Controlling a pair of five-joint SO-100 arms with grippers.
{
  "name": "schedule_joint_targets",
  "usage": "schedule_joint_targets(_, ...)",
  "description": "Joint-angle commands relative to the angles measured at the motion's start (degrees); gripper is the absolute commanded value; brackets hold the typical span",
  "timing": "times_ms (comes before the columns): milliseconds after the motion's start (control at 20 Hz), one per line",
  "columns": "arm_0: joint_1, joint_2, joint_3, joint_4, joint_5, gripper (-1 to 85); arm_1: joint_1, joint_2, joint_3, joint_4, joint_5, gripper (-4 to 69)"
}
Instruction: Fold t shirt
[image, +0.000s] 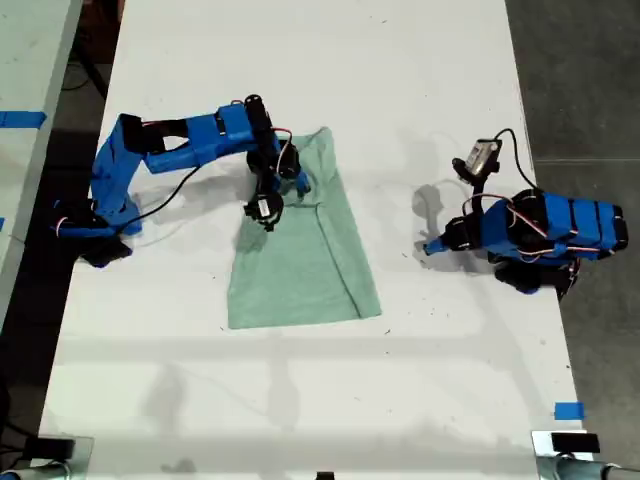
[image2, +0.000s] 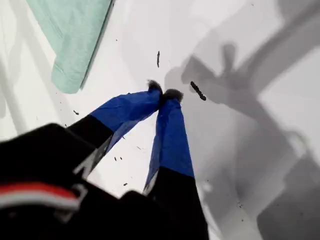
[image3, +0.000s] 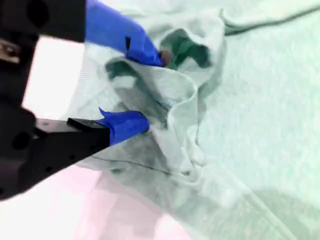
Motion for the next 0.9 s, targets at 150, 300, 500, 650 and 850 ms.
schedule_joint_targets(150,0.5,4.4,-4.1,-0.2,2.9,30.5,-0.4,0.7,1.9,-0.5,0.3,2.2)
schedule_joint_targets(300,-0.2,17.9,-4.0,5.3,3.0,31.0,-0.4,0.7,1.9,-0.5,0.3,2.2)
schedule_joint_targets(500,0.1,43.0,12.7,5.4,0.9,30.2,-0.4,0.7,1.9,-0.5,0.3,2.2)
schedule_joint_targets(650,4.6,62.3,36.7,2.5,-6.1,29.2,-0.4,0.7,1.9,-0.5,0.4,2.2)
schedule_joint_targets(850,6.6,90.1,77.0,-9.0,-14.7,24.7,-0.4,0.7,1.9,-0.5,0.4,2.2)
